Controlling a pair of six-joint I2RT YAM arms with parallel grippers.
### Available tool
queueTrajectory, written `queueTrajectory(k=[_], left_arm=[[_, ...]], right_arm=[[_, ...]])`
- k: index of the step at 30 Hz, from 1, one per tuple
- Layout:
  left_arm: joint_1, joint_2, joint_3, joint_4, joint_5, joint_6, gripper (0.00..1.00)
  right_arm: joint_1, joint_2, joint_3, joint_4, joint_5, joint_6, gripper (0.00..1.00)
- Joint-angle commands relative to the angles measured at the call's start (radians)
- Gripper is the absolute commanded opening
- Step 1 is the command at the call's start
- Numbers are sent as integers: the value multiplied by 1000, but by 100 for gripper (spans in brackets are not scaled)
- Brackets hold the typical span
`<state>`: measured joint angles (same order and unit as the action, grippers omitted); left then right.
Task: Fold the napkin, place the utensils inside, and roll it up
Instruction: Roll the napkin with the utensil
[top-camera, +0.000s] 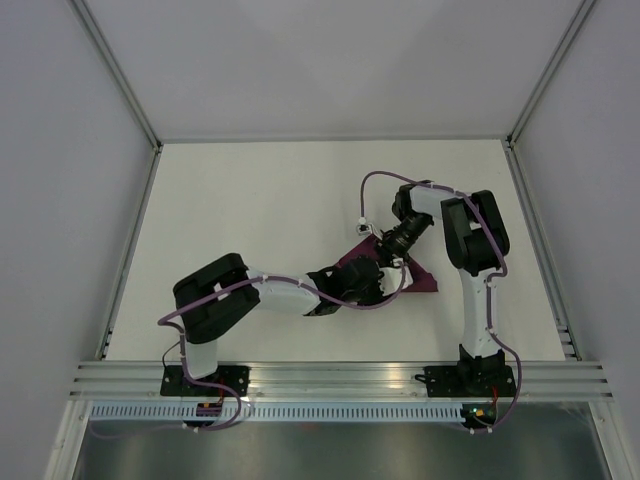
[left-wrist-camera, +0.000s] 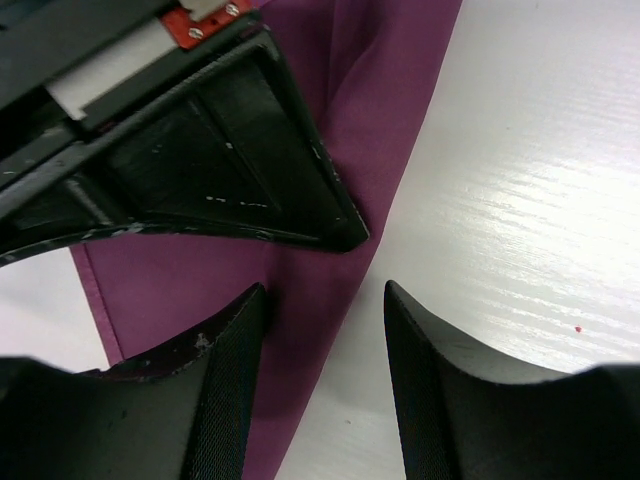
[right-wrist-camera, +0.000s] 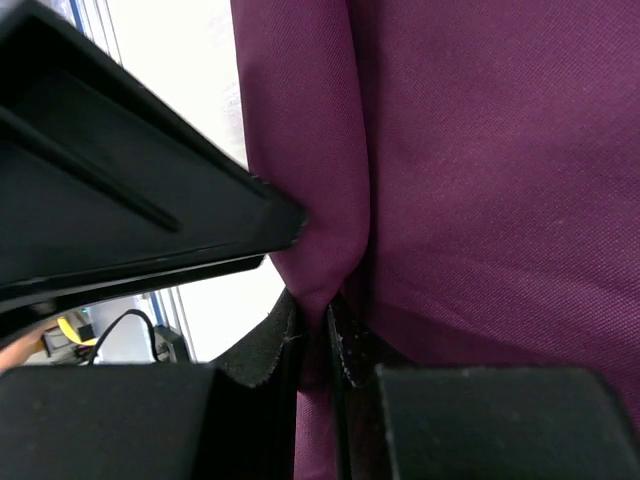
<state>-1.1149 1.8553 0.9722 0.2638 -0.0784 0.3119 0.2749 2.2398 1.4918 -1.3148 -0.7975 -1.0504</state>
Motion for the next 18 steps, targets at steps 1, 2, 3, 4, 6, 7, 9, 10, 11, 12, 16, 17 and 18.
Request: queueTrajectory(k=[1,2,3,4,6,7,9,10,11,12,16,17,18], left_arm=[[-3,39,45,38,-9,72,56],[-5,51,45,38,-8,73,56],[-5,58,43,38,-6,73,56],[-5,68,42,40,2,75,55],[-5,81,43,35,8,75,54],[-5,84,42,34,11,75,52],[-5,97,43,28,22,70,50],[-5,102,43,23,25,72,45],[-5,108,46,9,32,70,42],[-3,114,48,5,43,66,35],[-3,136,52,-18,65,56,14],[-3,137,54,-24,69,55,11],[-2,145,56,-37,74,52,10]], right_arm=[[3,79,18,124,149,-48,17],[4,84,22,123,149,-48,17],[3,92,33,115,149,-46,17],[3,95,38,114,149,-45,17],[3,101,48,112,152,-40,17],[3,103,53,109,153,-37,17],[3,110,67,103,155,-33,17],[4,112,68,103,155,-31,17],[3,110,70,103,155,-30,17],[3,110,71,101,155,-30,17],[3,104,71,104,153,-20,17],[3,100,71,109,153,-19,18],[3,96,71,112,155,-14,18]])
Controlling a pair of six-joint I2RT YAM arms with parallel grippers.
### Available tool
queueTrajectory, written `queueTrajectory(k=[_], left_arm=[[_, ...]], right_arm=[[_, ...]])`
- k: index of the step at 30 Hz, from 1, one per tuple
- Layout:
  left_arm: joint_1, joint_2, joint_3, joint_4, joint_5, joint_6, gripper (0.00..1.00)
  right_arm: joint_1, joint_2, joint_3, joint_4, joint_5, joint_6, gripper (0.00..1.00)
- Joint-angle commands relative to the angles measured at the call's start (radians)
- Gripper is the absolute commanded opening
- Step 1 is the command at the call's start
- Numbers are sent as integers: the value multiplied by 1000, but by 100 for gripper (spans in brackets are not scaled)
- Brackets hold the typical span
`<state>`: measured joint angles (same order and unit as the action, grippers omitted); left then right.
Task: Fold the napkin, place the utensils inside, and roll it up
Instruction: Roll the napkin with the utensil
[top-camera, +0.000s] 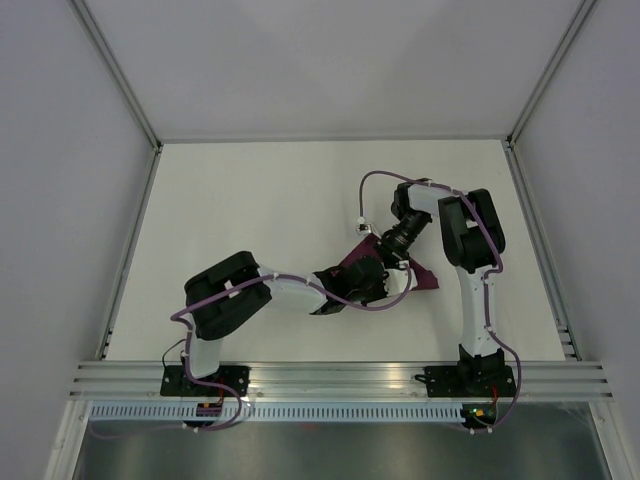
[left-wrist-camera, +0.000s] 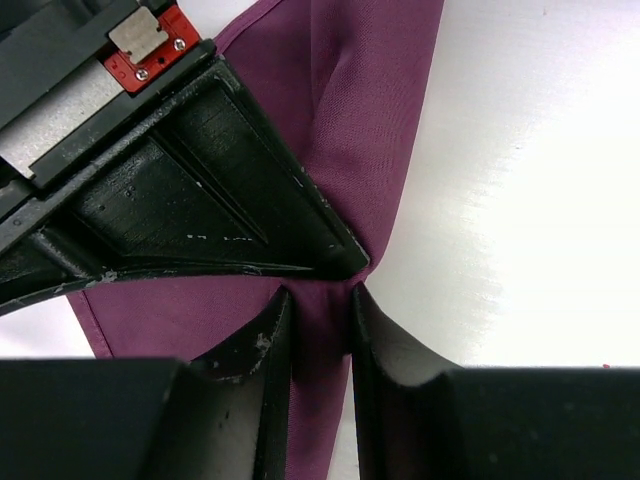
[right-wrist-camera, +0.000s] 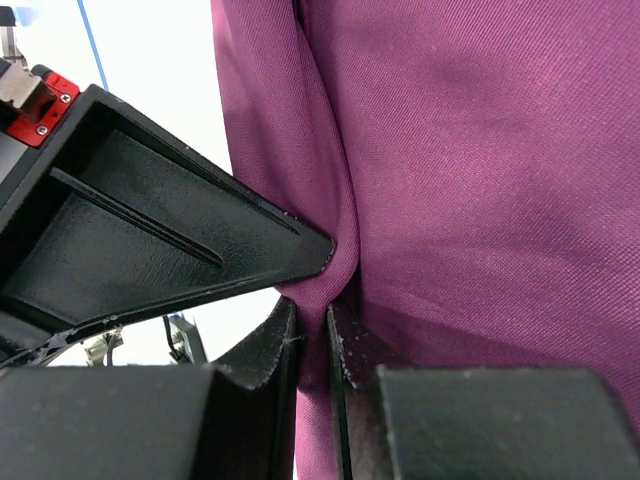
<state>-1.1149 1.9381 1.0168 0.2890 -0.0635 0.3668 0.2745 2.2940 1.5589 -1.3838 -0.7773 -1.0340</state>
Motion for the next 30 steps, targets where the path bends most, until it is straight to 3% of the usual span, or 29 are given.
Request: queueTrajectory(k=[1,2,7,12,18,24,30], left_arm=[[-2,68,12,-70,59,-3,6],[-2,71,16,-77,59,-3,2],[7,97,5,-100,109,-12,2],[24,96,-7,-102,163,-23,2],[50,91,-9,-116,218,-29,2],[118,102,25,-186,353,-65,2],[227,154,135,-348,576,-111,2]], right_arm=[[3,36,3,186,133,-18,18],[3,22,0,199,133,-9,22],[5,-63,-6,221,113,32,44],[-4,-197,-37,304,115,135,54],[-61,-310,-54,411,64,276,57],[-201,-467,-129,575,-17,380,56],[-320,-669,-302,678,-57,309,57]])
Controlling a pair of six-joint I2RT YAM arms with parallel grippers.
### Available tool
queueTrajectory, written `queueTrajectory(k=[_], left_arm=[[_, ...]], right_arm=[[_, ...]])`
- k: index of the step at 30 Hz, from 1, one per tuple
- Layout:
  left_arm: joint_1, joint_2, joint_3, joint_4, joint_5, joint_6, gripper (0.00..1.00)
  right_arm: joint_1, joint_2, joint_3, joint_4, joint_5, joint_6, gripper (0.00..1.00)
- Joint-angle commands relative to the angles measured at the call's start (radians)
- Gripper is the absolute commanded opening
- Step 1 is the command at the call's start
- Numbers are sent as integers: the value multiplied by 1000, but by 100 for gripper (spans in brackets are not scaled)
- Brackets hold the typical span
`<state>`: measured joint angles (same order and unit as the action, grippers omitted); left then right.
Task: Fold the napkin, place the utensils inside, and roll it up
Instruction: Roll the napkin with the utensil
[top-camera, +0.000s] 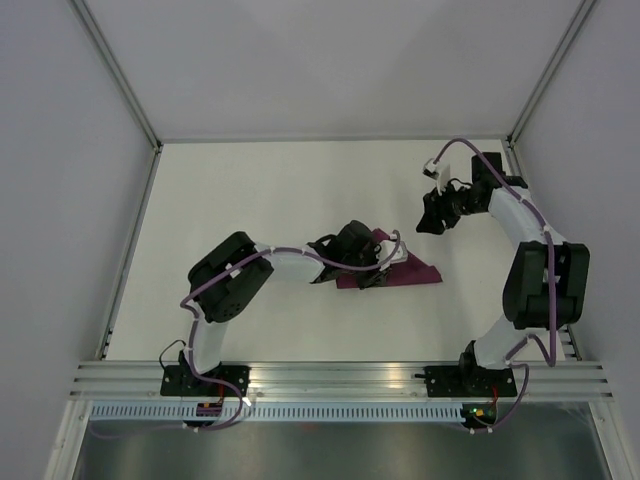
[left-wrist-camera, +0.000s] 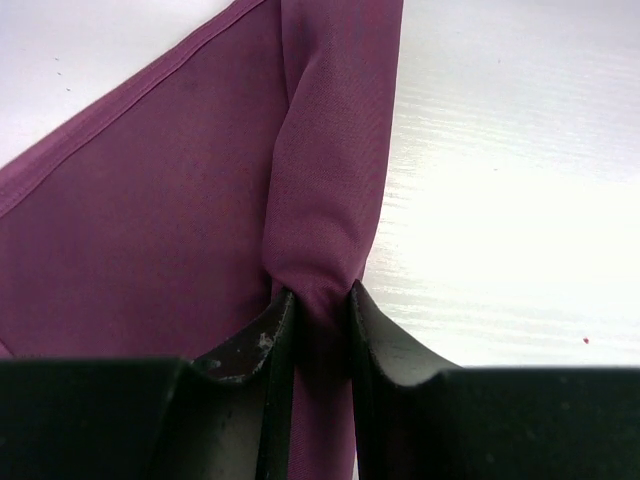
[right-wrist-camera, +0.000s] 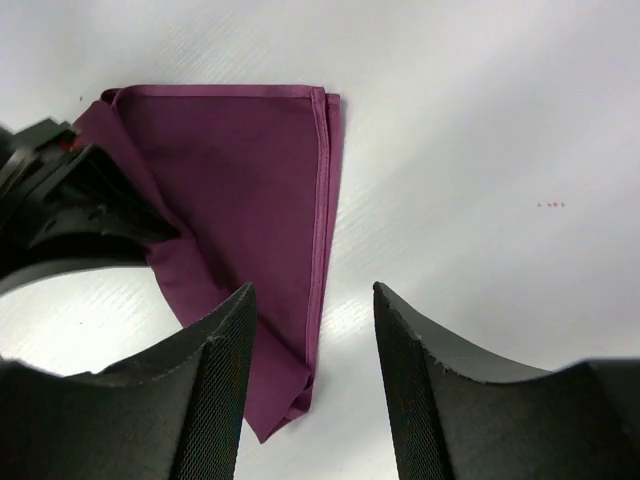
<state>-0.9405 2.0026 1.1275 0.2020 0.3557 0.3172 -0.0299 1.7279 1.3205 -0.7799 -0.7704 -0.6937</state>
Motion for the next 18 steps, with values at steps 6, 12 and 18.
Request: queueTrajectory(k=[6,12,18], left_arm=[[138,176,147,-417,380,-90,2],[193,291,279,-581,557,-110,2],[218,344,362,-661,634,-122,2]], right_arm=[[-13,-292,-308,143,-60,-190,60],[113,-444,-524,240,75,-239,62],[355,-545,-702,480,267,-159,64]])
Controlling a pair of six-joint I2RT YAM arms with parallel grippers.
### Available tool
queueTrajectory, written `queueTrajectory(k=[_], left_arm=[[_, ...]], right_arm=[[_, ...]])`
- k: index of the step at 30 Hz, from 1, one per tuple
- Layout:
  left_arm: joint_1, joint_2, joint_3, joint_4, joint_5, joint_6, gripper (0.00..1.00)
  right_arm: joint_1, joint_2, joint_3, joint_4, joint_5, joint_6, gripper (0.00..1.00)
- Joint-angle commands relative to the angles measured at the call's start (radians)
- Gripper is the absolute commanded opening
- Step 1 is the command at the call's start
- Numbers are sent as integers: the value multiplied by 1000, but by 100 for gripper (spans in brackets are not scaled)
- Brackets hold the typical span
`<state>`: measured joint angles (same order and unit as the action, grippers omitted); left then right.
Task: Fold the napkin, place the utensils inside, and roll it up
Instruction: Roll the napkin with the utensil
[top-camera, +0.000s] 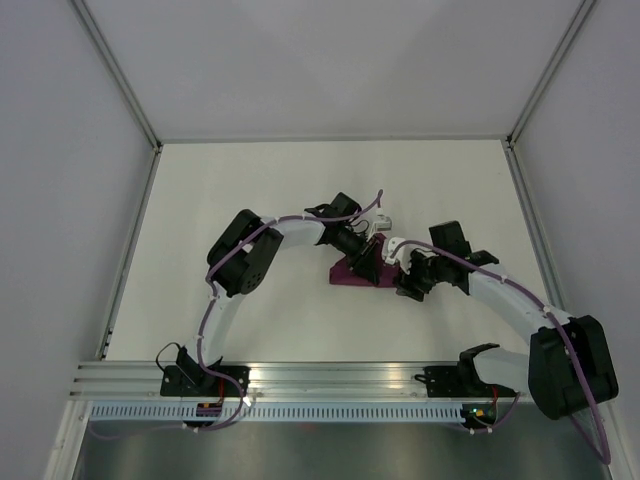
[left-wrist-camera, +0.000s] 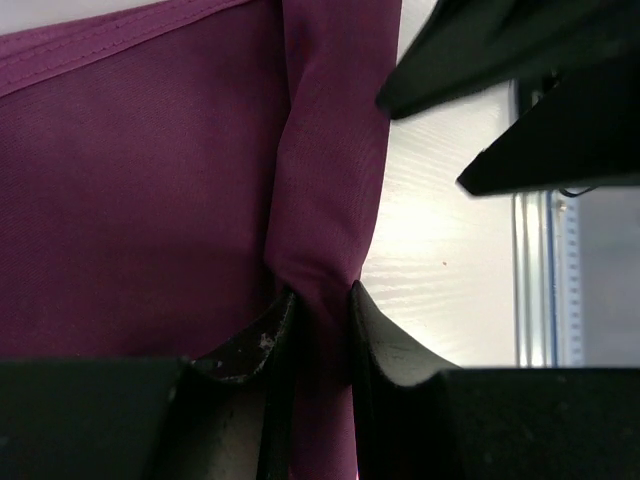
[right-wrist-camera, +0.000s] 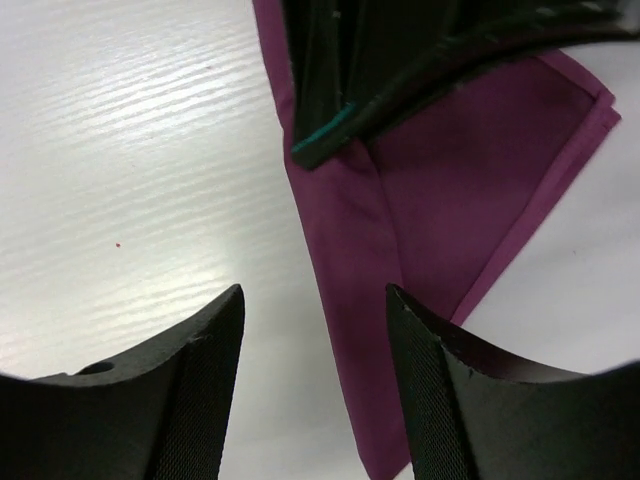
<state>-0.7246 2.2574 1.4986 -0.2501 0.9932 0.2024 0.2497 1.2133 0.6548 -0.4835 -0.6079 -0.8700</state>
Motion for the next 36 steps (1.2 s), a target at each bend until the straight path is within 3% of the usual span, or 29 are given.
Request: queueTrajectory(k=[1,16,24,27,30,31,34,36], left_arm=[[4,96,1,-218,-4,-12,2],[7,143,98,-278,-25,-77,2],[8,137,104,-282,-31,-89,2],[8,122,106,-282,-39,-93,7],[13,94,109,-282,-56,-98,17],[16,87,107,-281,-74,-104,27],[27,50,104,-262,-102,-121,38],[34,31,103,-250,-99,-133,41]], right_arm=[[95,-25,-40,194,114,22,65],[296,118,-72,256,223,32,58],[315,175,-50,261,257,48,38],[315,195,-41,241,252,46,28],[315,210,-24,208,238,39,19],[313,213,-18,197,228,36,17],[307,230,5,152,203,23,14],[287,247,26,115,166,14,13]])
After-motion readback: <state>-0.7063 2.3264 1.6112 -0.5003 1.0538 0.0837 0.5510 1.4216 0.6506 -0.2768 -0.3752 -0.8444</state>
